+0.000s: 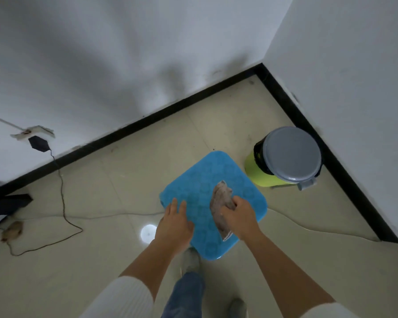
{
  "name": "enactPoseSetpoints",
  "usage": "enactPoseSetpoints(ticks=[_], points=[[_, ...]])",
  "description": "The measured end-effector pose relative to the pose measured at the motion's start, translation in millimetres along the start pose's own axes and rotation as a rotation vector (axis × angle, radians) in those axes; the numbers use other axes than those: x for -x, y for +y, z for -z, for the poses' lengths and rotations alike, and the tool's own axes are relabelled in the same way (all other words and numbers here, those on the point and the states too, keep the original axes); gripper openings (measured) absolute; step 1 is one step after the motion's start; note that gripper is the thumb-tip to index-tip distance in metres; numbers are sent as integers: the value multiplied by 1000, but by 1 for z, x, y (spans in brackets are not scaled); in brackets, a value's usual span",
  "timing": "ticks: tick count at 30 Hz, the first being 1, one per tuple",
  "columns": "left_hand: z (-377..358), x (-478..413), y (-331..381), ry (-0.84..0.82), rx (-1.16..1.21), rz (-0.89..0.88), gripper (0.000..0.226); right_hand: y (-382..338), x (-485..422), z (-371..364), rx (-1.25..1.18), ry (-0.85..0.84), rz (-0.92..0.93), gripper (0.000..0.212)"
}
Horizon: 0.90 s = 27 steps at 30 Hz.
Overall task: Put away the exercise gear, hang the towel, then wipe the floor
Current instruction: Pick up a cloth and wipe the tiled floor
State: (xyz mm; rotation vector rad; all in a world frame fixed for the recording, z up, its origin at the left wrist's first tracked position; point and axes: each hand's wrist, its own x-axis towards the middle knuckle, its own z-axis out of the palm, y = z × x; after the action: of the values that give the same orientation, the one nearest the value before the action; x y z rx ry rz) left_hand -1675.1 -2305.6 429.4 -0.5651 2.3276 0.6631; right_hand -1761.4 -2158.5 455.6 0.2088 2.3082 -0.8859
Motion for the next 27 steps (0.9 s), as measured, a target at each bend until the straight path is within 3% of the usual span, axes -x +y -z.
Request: enactPoseSetpoints(ticks=[8, 13, 22, 27], points=[[60, 113, -5, 280, 202, 130, 60, -80, 88, 22, 16, -107, 213, 32], [63, 213, -8, 526, 349, 275, 60, -85, 158, 18, 67, -233, 361, 18], [-50, 409, -4, 839, 519, 786, 59, -46, 282, -18, 313, -528, 769, 16], [-133, 527, 21, 931, 606, 1107, 59, 3, 384, -39, 505, -834, 910, 14]])
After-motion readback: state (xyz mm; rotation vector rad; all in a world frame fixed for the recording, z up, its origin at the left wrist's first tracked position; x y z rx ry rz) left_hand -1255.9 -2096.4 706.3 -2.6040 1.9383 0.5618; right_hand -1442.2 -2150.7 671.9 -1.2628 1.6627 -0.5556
